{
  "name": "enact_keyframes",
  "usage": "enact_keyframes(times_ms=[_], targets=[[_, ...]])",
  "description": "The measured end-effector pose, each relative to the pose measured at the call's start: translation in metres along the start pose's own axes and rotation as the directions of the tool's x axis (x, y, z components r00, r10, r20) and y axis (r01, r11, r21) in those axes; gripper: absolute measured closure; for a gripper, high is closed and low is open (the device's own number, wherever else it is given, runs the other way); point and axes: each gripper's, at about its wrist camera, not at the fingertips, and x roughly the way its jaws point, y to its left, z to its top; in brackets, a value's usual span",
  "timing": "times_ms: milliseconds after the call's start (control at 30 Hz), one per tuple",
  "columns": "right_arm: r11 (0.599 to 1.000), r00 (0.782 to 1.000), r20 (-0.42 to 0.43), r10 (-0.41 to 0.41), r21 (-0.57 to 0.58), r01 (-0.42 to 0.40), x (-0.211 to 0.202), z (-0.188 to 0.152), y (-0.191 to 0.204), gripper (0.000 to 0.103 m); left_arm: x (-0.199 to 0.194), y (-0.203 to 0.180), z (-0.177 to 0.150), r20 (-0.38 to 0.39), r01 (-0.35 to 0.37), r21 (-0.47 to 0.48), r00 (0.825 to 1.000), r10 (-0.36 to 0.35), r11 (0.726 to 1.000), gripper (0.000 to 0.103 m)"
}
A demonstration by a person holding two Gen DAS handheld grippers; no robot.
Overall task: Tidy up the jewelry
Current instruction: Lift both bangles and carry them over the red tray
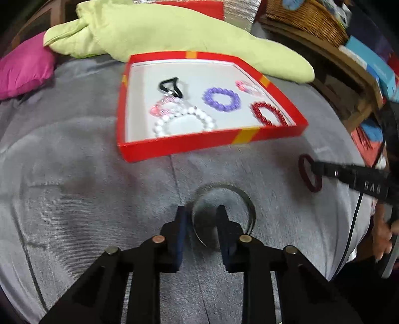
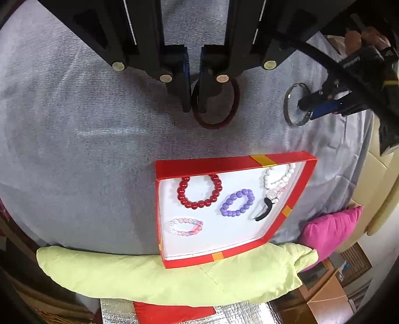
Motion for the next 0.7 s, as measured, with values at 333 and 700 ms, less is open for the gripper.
enact_keyframes(times_ms=[333,700], targets=[[0.999,0.998,-0.045,-0.044,-0.003,0.044,0.013,-0.003,0.001,0.097,0.0,-0.02,-0.005,-0.023,0.016,0.067,1.0,-0.014,0.998,0.04],[0.999,0.998,-0.039,-0.039,-0.003,0.039,0.014,-0.005,-0.001,0.096,0.015,-0.035,-0.008,-0.008,-0.075,0.117,0.997,0.076,0.99,0.033]])
